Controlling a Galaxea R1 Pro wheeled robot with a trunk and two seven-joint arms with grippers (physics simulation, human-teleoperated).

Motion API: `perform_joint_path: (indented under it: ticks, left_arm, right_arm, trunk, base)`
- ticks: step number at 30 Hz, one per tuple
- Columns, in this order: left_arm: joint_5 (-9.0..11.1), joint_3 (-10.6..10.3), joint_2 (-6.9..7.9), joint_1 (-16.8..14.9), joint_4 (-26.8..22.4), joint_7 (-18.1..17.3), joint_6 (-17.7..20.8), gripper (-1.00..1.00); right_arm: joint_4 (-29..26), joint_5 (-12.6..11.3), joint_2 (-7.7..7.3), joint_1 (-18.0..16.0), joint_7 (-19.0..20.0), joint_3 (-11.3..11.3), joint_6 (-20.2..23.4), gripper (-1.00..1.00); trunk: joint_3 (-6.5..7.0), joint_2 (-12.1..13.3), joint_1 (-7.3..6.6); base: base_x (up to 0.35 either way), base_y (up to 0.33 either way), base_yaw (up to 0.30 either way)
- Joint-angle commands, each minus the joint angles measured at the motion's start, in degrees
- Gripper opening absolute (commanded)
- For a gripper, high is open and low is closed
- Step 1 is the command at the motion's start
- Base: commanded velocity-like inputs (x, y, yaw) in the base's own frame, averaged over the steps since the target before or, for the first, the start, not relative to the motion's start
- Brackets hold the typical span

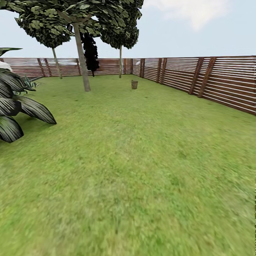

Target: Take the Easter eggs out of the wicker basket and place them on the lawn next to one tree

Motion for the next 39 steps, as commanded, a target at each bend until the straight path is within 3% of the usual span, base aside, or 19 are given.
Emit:
perform_joint_path:
  ticks: [1, 7, 34, 39]
  left_arm:
    - [-0.01, 0.00, 0.00, 0.05, -0.11, -0.01, -0.06, 1.00]
    - [-0.02, 0.00, 0.00, 0.02, -0.11, -0.01, -0.12, 1.00]
    - [-0.02, -0.06, 0.00, 0.03, -0.13, -0.01, -0.04, 1.00]
    - [-0.09, -0.03, 0.00, 0.04, -0.12, -0.01, -0.04, 1.00]
  right_arm:
    - [0.15, 0.42, -0.01, -0.08, -0.03, 0.02, -0.06, 1.00]
    - [0.15, 0.31, -0.02, -0.08, -0.03, 0.02, -0.04, 1.00]
    - [0.15, 0.49, -0.02, -0.08, -0.03, 0.02, -0.04, 1.00]
    - [0.15, 0.50, -0.02, -0.08, -0.03, 0.02, -0.05, 1.00]
  trunk:
    - [-0.05, -0.02, 0.04]
    - [-0.13, -0.02, 0.04]
    - [-0.14, -0.02, 0.04]
    - [-0.14, -0.02, 0.04]
  base:
    - [0.338, 0.000, -0.278]
    - [0.338, 0.000, -0.240]
    - [0.338, 0.000, -0.006]
    - [0.338, 0.000, -0.177]
